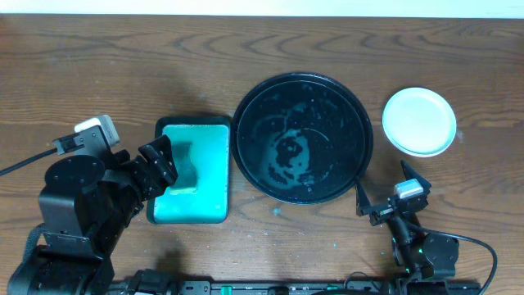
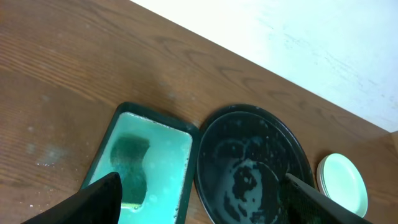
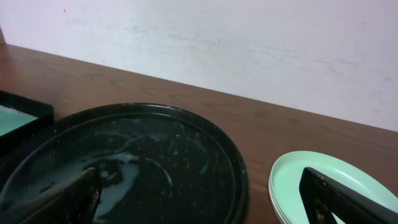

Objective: Clean dirty plates on tray and stack at the side

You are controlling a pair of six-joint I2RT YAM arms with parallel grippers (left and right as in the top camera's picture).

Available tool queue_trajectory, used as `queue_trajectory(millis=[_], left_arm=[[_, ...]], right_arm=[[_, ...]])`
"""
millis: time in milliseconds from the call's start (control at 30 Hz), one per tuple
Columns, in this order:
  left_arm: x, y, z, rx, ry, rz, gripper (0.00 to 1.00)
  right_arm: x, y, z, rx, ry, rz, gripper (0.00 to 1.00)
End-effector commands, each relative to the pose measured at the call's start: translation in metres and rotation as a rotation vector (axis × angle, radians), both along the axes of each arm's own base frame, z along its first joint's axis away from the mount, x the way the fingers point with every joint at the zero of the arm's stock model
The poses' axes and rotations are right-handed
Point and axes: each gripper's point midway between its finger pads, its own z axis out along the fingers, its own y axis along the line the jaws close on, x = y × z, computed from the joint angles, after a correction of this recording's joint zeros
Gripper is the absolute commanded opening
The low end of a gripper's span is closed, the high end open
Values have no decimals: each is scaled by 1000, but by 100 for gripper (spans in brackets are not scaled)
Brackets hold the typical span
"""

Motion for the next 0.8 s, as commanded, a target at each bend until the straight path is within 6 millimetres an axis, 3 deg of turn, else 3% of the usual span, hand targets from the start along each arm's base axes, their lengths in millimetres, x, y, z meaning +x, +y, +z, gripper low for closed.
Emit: queue_trajectory(millis=[0, 200, 267, 433, 533, 633, 767], left_arm=[[0, 2, 5, 3, -15, 6, 80], [-4, 2, -1, 8, 13, 6, 80], [-1, 15, -3, 65, 7, 58, 80], [40, 12, -8, 32, -169, 58, 80], [49, 1, -11, 28, -327, -31, 80], [44, 4, -18, 28, -431, -35, 80], [21, 18, -40, 55, -500, 12, 80]], right_arm=[[0, 0, 0, -12, -4, 3, 99], [0, 0, 0, -12, -4, 3, 99], [0, 0, 0, -12, -4, 3, 99], [0, 0, 0, -12, -4, 3, 99], [0, 0, 0, -12, -4, 3, 99], [0, 0, 0, -12, -4, 3, 99], [0, 0, 0, -12, -4, 3, 99]])
